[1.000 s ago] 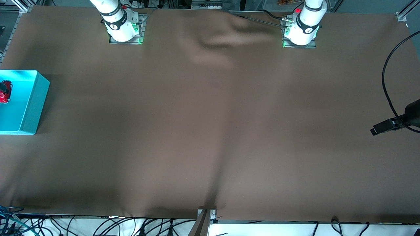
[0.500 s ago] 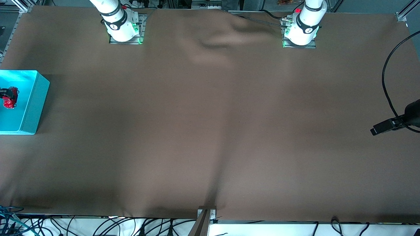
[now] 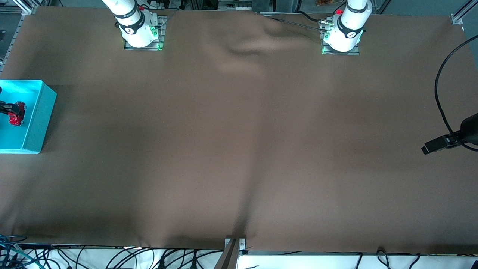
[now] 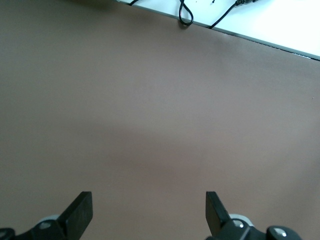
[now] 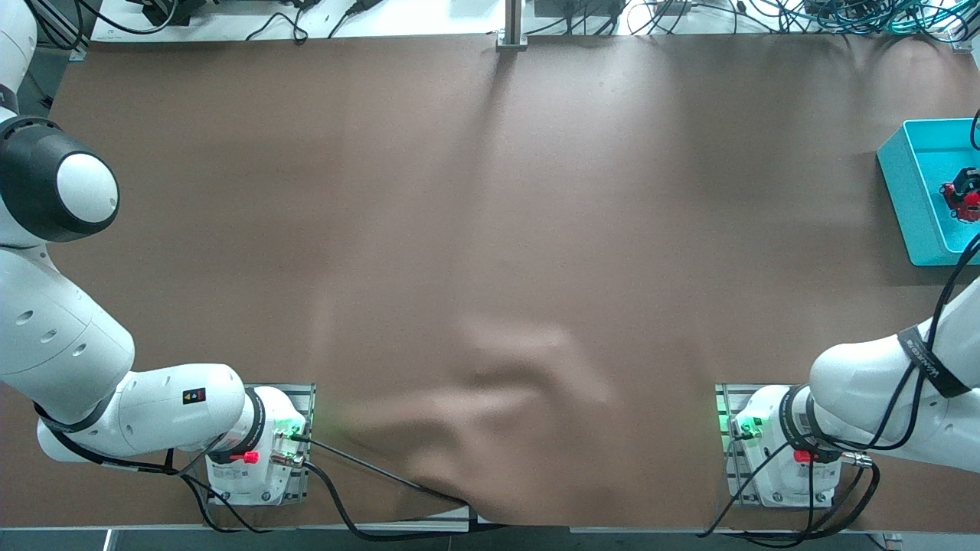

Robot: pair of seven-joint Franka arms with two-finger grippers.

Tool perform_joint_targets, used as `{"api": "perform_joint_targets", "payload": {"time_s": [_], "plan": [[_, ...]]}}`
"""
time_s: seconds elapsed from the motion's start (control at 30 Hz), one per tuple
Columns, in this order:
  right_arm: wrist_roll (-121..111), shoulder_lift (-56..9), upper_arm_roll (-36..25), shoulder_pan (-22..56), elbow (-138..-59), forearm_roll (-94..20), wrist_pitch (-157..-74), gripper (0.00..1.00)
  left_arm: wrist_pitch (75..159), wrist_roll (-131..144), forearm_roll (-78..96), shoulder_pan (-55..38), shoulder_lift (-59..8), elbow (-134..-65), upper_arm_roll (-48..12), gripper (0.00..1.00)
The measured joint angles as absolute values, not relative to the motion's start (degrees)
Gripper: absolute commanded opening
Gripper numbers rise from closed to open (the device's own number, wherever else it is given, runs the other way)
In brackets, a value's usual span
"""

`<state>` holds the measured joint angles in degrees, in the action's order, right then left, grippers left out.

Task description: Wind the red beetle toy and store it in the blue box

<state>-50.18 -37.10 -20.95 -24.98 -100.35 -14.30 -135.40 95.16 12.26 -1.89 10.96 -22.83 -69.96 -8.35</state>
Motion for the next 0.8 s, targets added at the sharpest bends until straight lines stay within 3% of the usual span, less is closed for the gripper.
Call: {"api": "perform_joint_targets", "payload": {"time_s": [0.37, 0.8], "plan": [[-50.2, -35.8, -20.72, -24.98, -98.89, -14.4, -133.74, 1.0, 95.16, 12.26, -1.89, 10.96, -22.83, -69.96, -8.35, 1.0], [-50.2, -32.67, -20.32, -24.93, -94.75, -14.32, -122.96, 1.0, 95.16, 12.26, -1.89, 10.97, -22.83, -69.96, -8.34, 1.0]]}}
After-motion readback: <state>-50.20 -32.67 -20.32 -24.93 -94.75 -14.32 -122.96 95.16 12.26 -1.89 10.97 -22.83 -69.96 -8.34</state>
